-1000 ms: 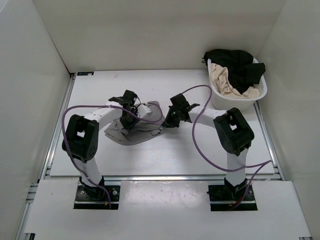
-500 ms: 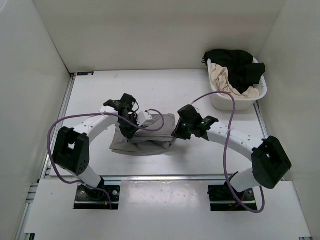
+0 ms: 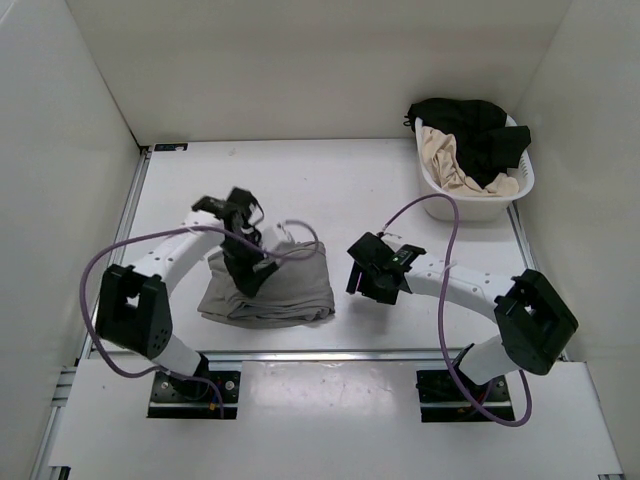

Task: Fold and stack the trousers
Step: Fold the trousers

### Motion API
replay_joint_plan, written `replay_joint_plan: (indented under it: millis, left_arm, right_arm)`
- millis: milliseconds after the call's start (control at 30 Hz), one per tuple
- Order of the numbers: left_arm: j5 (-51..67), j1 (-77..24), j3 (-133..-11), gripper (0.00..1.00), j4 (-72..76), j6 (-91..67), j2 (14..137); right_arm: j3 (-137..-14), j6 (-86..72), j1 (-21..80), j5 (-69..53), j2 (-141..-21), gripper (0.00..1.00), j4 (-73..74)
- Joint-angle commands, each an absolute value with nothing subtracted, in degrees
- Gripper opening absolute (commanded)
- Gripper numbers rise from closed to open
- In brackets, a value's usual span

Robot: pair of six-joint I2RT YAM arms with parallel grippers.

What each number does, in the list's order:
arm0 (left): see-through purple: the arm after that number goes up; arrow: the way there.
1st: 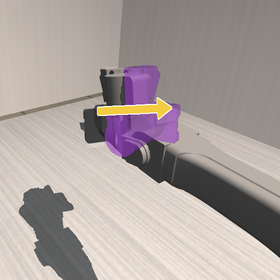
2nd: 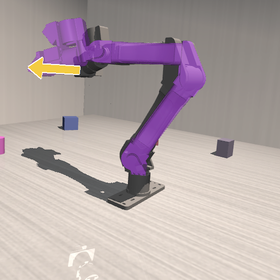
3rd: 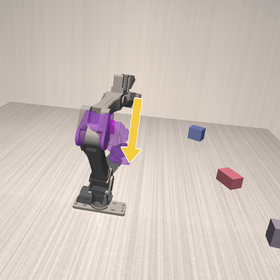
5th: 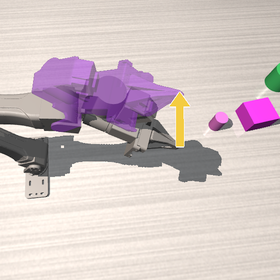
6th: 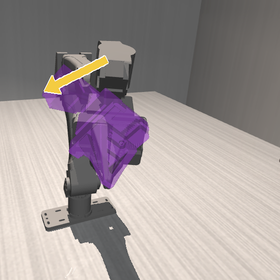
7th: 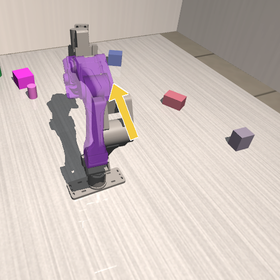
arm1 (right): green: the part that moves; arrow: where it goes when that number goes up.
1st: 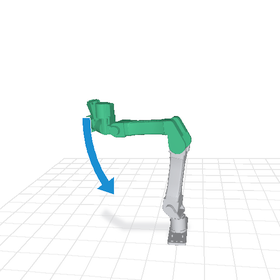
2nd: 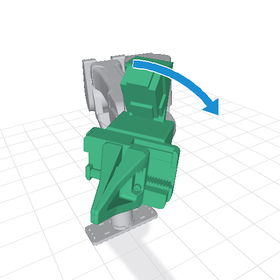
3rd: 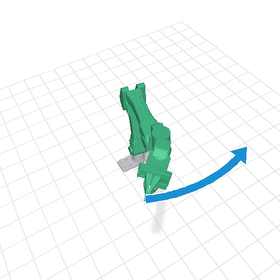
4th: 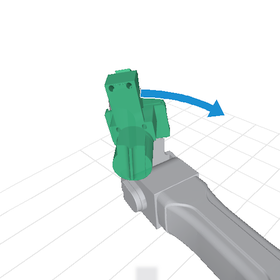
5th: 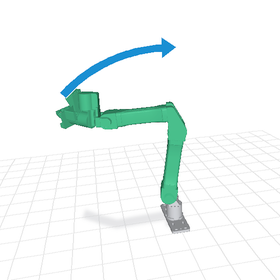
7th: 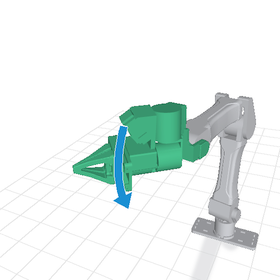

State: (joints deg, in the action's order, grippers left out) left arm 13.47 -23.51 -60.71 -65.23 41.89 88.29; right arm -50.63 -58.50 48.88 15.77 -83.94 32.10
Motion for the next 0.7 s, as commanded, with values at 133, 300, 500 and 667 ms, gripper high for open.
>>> replay_joint_plan:
  millis: [133,300,500,667]
  left_arm:
    - [27.0,-12.9,-74.4,0.80,-70.1,38.8,89.5]
    - [22.0,-1.6,-68.7,0.67,-65.4,34.0,93.7]
    - [29.8,2.0,-69.8,0.67,-64.2,33.5,100.2]
    - [33.9,-1.0,-69.8,0.62,-64.2,33.5,102.4]
  right_arm:
    - [-50.6,-58.9,49.1,17.1,-82.9,0.73,30.2]
    - [-52.9,-55.6,49.1,13.3,-85.6,0.74,22.5]
    - [-57.0,-50.6,49.7,6.2,-93.4,0.78,13.8]
    - [-58.9,-50.6,49.7,2.8,-99.5,0.78,12.9]
